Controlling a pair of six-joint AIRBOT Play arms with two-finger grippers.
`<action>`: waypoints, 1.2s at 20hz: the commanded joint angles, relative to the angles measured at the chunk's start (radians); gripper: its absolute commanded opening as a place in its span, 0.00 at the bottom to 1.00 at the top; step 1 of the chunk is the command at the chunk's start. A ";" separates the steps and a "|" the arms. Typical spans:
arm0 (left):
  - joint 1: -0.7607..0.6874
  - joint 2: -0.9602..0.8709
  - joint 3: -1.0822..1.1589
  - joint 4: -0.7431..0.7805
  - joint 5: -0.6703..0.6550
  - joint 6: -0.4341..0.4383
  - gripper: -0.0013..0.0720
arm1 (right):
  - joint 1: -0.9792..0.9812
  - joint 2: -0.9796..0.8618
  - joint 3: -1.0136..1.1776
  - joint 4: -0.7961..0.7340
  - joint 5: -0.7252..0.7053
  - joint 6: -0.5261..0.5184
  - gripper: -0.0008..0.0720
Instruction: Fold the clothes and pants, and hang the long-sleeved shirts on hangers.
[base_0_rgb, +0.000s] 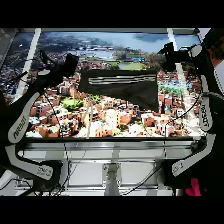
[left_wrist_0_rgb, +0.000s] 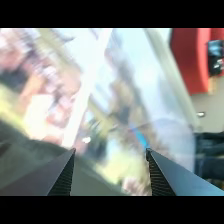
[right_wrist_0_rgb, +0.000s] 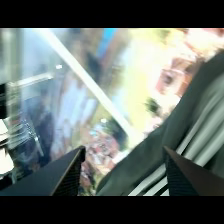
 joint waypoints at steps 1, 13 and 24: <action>0.001 -0.081 0.138 -0.042 -0.018 0.022 0.72 | -0.019 -0.032 0.065 0.043 0.010 -0.140 0.79; 0.164 0.142 0.160 -0.013 -0.552 0.364 0.72 | -0.285 -0.142 0.125 0.038 0.917 -0.689 0.77; 0.072 0.253 0.159 0.143 -0.552 0.356 0.72 | -0.261 -0.328 0.126 0.115 0.804 -0.793 0.88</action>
